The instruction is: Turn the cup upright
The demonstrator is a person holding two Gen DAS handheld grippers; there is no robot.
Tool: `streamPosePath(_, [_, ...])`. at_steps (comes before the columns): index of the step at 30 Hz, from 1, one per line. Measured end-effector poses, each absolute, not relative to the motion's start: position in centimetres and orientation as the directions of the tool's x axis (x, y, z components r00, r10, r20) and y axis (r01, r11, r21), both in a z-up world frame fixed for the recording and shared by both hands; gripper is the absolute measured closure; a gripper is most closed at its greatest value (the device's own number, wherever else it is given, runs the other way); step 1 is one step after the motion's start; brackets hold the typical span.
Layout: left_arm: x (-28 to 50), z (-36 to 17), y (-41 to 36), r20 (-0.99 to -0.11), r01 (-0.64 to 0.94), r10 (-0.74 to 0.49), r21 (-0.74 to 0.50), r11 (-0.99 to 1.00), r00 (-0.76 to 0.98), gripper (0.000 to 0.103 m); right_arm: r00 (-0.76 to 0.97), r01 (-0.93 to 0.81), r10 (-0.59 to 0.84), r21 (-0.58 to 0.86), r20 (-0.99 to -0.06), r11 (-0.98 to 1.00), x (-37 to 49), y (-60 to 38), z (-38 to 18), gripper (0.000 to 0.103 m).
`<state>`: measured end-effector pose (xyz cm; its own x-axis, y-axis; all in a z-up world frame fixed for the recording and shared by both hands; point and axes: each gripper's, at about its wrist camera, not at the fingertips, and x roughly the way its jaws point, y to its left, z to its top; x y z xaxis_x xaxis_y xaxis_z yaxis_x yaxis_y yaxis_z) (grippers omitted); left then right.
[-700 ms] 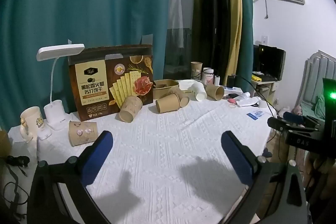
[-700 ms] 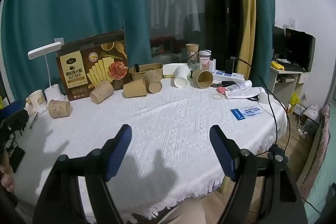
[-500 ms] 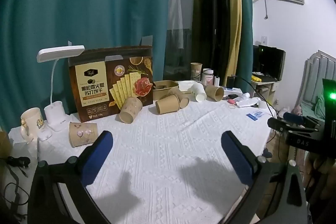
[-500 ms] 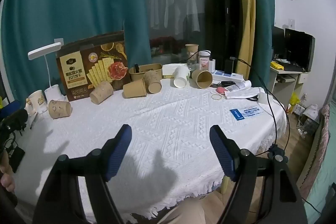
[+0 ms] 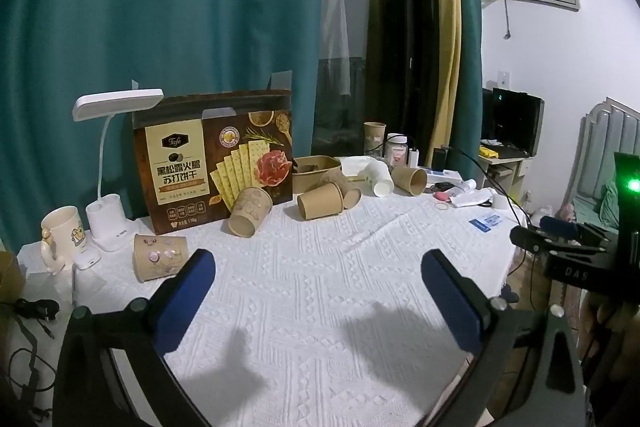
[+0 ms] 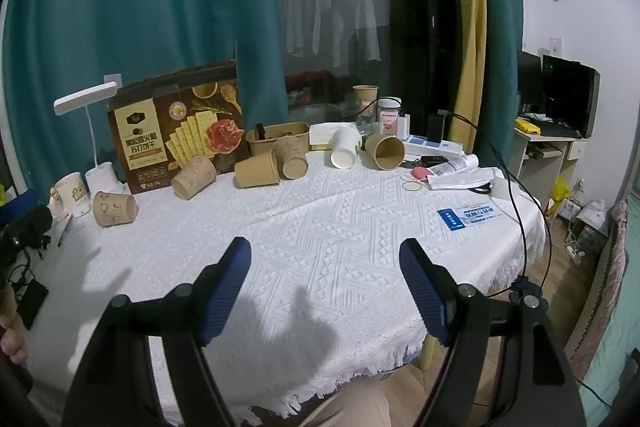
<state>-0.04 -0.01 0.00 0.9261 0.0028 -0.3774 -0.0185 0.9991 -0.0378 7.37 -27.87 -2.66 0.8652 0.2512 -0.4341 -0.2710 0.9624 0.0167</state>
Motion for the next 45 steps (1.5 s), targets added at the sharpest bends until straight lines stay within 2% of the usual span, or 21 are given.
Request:
streamPosePath(17, [0.1,1.7,-0.1,-0.378,-0.014,-0.002,-0.040,0.999,0.926,0.000,0.862,-0.273,0.253,0.018,-0.438,0.962,7.5,-27.9,-2.7,0.029])
streamPosePath(45, [0.2,0.8,-0.5,-0.377,-0.015,0.000,-0.037,0.999,0.926,0.000,0.861,-0.273,0.253,0.018,-0.441,0.962,7.6,-27.8,-2.2,0.029])
